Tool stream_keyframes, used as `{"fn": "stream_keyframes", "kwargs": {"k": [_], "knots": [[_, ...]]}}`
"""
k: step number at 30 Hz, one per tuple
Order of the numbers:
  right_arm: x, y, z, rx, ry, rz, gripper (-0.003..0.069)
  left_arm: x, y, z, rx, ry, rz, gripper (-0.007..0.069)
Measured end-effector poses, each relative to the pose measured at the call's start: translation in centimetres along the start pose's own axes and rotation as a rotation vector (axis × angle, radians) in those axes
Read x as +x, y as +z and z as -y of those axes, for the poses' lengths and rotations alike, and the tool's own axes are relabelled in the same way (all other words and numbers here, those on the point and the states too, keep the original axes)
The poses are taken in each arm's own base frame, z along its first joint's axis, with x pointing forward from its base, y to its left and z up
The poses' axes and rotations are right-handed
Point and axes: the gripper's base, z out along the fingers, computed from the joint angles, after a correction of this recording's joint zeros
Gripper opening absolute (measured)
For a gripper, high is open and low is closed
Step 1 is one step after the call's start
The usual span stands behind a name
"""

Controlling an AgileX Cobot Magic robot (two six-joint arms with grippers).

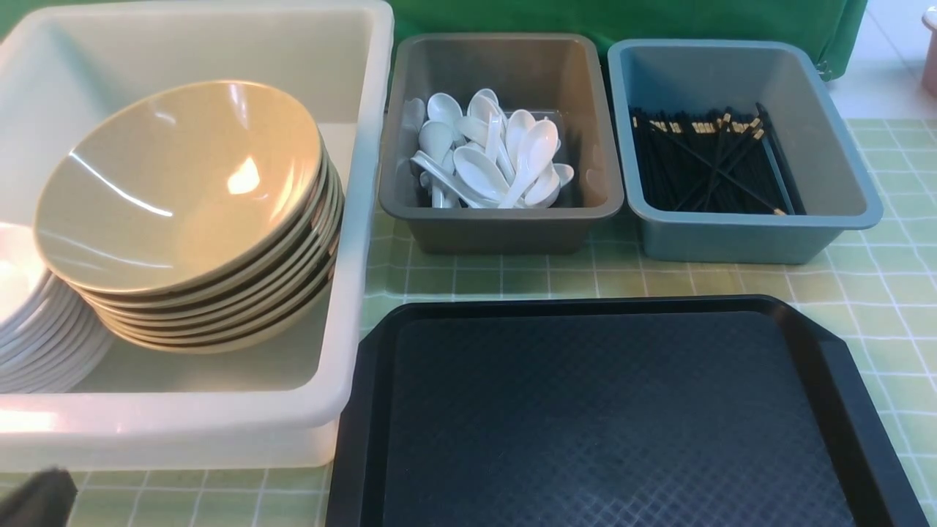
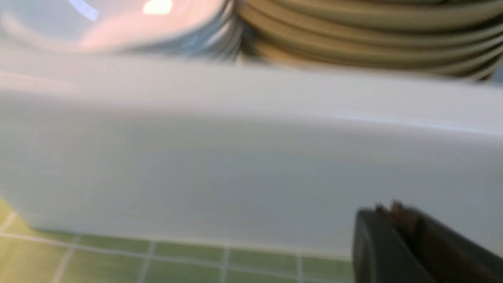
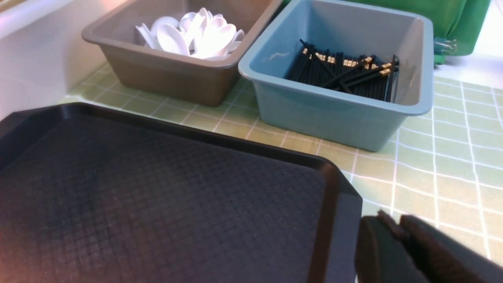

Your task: On green table put chopsticks spoon bowls plates into blue grey white boxes.

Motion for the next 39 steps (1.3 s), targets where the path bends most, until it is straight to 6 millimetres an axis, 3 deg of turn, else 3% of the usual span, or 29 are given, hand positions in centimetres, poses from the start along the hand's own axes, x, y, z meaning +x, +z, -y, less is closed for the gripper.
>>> {"fn": "stream_keyframes", "kwargs": {"k": [31,35,39], "knots": [[0.00,0.00,0.00,0.001,0.000,0.000,0.0090,-0.19,0.10,0.23,0.050,0.011,0.044,-0.0001],[0.06,-0.43,0.26,0.075,0.025,0.026,0.0093,-0.17,0.11,0.23,0.050,0.010,0.044,-0.0001],[0.33,-0.87,0.79,0.256,0.038,0.069,0.0099,-0.17,0.11,0.23,0.050,0.008,0.044,-0.0001]]}}
